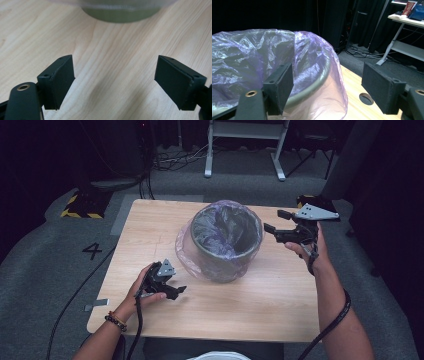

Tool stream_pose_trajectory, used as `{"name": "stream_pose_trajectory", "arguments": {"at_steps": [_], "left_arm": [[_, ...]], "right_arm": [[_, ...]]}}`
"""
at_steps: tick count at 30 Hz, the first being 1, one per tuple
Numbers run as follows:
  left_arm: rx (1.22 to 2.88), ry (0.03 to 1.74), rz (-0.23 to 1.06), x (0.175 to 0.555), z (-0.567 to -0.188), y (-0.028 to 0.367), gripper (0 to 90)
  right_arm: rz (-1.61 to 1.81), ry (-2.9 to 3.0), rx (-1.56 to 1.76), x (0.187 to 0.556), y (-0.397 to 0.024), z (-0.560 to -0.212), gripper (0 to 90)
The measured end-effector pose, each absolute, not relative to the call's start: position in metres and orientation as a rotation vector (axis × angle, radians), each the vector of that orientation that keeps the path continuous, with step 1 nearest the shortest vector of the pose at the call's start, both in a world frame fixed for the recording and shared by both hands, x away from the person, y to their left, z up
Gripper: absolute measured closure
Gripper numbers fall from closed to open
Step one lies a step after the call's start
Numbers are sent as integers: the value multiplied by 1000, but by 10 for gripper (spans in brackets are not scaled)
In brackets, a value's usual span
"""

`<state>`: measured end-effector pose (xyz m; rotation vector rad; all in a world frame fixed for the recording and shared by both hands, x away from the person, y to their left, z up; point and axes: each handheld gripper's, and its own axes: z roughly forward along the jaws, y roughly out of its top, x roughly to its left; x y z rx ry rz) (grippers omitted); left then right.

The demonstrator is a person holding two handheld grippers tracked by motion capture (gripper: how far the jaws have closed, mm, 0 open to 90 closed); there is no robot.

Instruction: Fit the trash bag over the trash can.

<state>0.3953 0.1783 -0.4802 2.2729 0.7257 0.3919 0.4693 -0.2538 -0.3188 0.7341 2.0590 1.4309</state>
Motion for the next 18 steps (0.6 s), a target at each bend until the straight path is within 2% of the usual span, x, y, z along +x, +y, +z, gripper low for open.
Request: {"name": "stream_pose_trajectory", "arguments": {"at_steps": [15,18], "left_arm": [[2305,733,344,389,-498,181,159],[2284,741,302,390,-500,182,159]], "right_arm": [[1423,2101,676,467,-230,-310,263],[1411,2127,658,467,-220,-308,268]]}}
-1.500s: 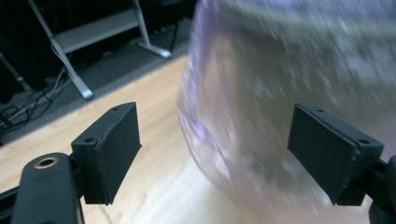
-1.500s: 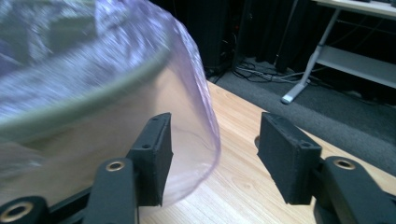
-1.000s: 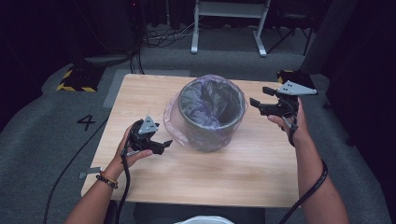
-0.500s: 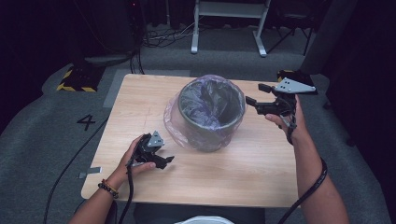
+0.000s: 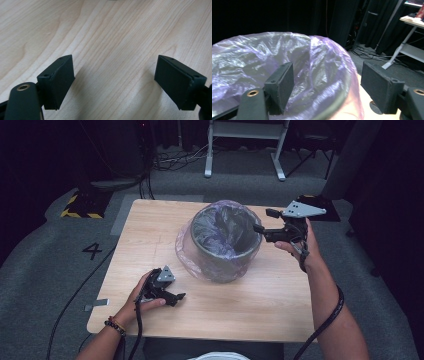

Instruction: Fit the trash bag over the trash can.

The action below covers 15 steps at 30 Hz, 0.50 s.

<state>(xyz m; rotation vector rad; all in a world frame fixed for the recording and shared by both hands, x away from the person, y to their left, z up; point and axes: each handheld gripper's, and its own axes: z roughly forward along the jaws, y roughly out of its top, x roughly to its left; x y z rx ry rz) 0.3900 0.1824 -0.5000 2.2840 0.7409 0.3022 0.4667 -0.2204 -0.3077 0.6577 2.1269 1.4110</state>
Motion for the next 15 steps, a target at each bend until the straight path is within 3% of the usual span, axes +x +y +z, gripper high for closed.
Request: {"name": "stream_pose_trajectory", "arguments": {"at_steps": [15], "left_arm": [[2251,743,294,392,-503,185,142]], "right_arm": [[1401,2218,597,467,-187,-308,261]]}}
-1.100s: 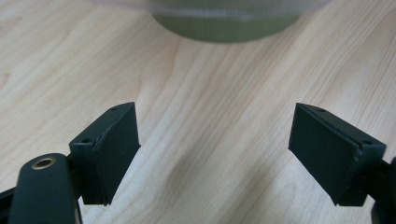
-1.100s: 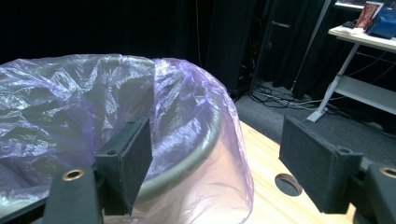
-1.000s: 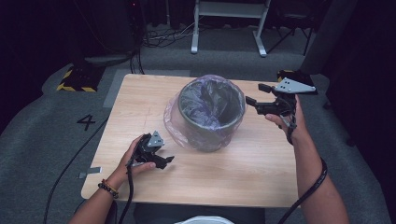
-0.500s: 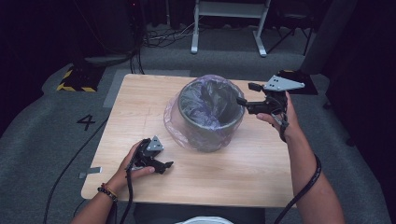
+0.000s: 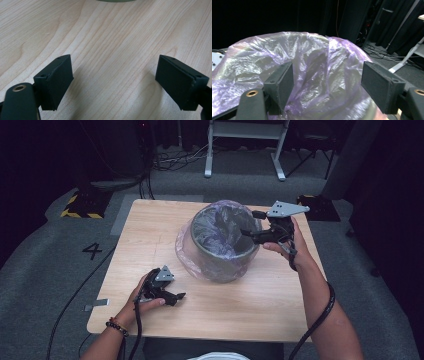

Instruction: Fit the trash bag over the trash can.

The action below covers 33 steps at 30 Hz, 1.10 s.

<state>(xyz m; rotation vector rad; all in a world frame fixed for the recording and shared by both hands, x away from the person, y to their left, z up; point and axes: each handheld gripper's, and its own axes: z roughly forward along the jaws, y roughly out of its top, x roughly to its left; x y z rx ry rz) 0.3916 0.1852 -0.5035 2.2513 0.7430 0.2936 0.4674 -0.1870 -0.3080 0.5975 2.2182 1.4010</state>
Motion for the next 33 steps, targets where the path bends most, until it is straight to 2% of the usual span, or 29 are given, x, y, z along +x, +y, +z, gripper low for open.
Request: {"name": "stream_pose_trajectory", "arguments": {"at_steps": [33], "left_arm": [[2253,740,293,392,-503,185,141]], "right_arm": [[1222,2495,496,461,-118,-320,256]]}}
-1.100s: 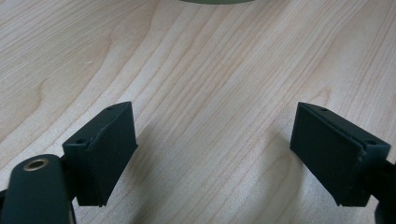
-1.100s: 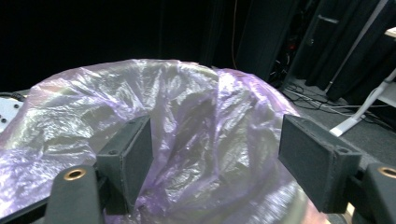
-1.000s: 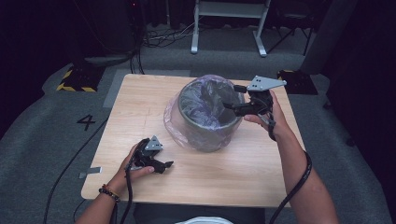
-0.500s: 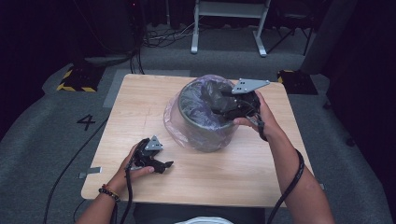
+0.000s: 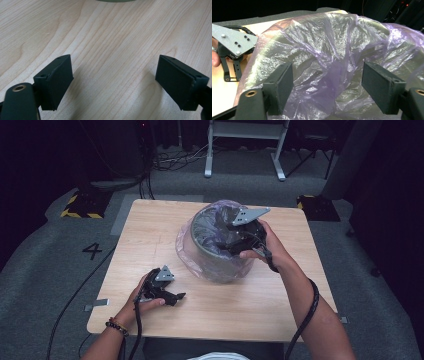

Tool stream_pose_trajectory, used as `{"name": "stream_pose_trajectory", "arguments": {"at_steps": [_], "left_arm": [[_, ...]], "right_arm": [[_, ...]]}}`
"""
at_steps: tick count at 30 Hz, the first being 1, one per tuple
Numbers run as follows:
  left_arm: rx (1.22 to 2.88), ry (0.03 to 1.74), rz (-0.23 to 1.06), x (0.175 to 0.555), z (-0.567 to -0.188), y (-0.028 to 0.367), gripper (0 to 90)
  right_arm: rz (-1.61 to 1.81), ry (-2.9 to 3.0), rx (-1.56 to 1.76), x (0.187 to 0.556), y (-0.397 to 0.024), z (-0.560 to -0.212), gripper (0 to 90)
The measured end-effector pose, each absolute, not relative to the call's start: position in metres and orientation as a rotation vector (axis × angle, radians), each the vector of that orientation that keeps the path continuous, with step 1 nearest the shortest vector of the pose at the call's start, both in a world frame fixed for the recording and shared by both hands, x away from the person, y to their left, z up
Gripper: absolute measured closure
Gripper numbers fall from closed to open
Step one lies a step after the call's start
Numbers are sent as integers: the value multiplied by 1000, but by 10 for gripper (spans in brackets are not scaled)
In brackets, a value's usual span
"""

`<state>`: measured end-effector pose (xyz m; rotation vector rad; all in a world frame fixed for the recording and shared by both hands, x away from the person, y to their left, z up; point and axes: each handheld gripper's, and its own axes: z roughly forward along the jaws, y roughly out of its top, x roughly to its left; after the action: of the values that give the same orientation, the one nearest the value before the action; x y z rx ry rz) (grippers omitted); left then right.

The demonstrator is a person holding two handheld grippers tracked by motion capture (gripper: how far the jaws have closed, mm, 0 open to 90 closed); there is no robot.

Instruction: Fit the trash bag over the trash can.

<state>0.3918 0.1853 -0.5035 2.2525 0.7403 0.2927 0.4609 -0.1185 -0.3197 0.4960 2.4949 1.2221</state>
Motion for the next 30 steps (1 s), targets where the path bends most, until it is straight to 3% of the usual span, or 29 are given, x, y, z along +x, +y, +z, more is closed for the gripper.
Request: {"name": "stream_pose_trajectory", "arguments": {"at_steps": [30], "left_arm": [[2254,740,293,392,-503,185,141]], "right_arm": [[1037,2702,690,469,-116,-330,256]]}}
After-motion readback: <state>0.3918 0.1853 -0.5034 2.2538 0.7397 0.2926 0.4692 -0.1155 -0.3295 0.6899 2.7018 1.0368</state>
